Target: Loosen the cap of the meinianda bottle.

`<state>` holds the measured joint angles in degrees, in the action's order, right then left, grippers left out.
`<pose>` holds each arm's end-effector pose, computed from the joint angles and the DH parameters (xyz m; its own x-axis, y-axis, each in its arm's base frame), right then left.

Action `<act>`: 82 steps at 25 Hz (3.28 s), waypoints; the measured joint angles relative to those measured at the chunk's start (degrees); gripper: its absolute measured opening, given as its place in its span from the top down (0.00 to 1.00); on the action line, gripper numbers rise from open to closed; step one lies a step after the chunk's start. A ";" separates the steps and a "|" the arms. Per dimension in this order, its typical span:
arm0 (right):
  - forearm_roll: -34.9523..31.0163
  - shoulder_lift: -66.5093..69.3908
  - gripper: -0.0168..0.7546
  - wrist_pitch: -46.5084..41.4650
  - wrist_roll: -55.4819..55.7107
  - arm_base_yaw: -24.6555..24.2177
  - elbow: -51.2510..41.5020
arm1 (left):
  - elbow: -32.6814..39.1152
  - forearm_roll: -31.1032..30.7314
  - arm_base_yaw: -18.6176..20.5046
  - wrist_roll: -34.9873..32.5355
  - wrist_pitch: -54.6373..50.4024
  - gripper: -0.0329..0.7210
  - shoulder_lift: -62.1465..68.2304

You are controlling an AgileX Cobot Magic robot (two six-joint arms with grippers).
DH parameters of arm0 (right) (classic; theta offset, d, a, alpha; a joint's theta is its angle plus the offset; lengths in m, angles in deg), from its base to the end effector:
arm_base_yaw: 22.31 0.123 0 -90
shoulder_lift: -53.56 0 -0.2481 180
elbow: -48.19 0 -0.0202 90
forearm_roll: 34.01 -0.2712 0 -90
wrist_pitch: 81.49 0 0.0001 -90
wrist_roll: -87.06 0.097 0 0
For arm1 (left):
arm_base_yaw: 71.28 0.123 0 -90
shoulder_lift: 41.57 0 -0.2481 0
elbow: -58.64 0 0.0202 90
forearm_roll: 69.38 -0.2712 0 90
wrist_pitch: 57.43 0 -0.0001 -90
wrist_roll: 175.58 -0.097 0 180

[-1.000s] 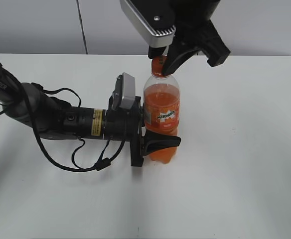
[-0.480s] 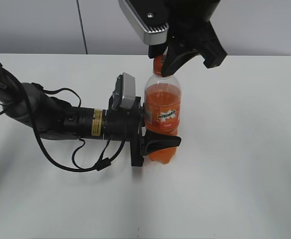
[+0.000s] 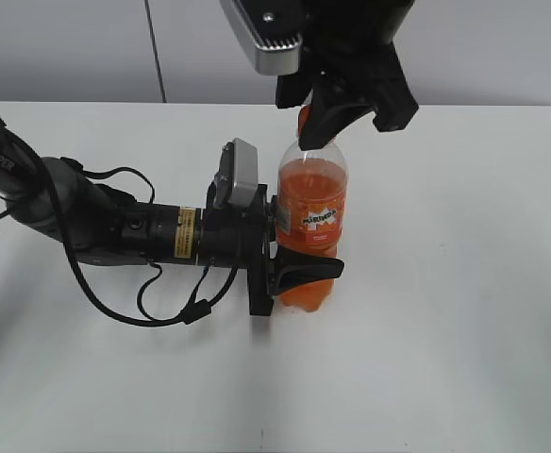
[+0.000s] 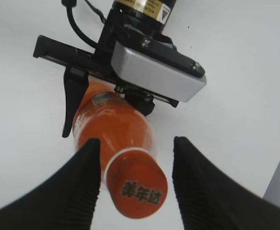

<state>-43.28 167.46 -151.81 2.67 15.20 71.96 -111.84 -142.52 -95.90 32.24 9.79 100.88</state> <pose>0.3116 0.2577 0.2792 0.5215 -0.8312 -0.1926 -0.8355 -0.4517 -0.3129 0.3121 -0.2371 0.0233 -0.0096 0.2160 -0.9763 0.9999 0.0142 -0.0067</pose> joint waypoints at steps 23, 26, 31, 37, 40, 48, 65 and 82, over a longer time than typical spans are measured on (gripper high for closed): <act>-8.29 -3.53 0.50 0.05 60.24 0.00 1.39 | 0.00 -0.12 0.00 0.18 -0.07 0.44 0.00; -7.12 -3.58 0.50 0.00 72.58 0.00 3.15 | 0.00 -0.17 0.00 0.18 -0.07 0.44 0.00; -1.99 -3.96 0.50 0.05 90.96 0.00 4.12 | -0.05 -0.18 0.00 0.18 -0.12 0.44 0.00; 2.43 -3.96 0.50 0.05 105.10 0.00 4.12 | -0.04 -0.18 0.00 0.18 -0.12 0.45 0.00; 3.11 -3.96 0.50 0.05 107.27 0.00 4.12 | -0.04 -0.18 0.00 0.18 -0.12 0.45 0.00; 3.91 -3.96 0.50 0.05 108.98 0.00 0.02 | -0.04 -0.18 0.00 0.18 -0.35 0.45 0.00; 4.35 -0.97 0.50 0.05 113.29 0.00 -0.81 | -0.11 -0.23 0.00 0.20 -0.46 0.45 0.00; 3.28 -0.51 0.50 0.05 113.49 0.00 -0.81 | -0.11 -0.23 0.00 0.20 -0.46 0.45 0.00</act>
<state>-39.99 166.95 -151.77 116.16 15.20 71.15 -111.95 -142.75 -95.90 32.44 9.33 100.88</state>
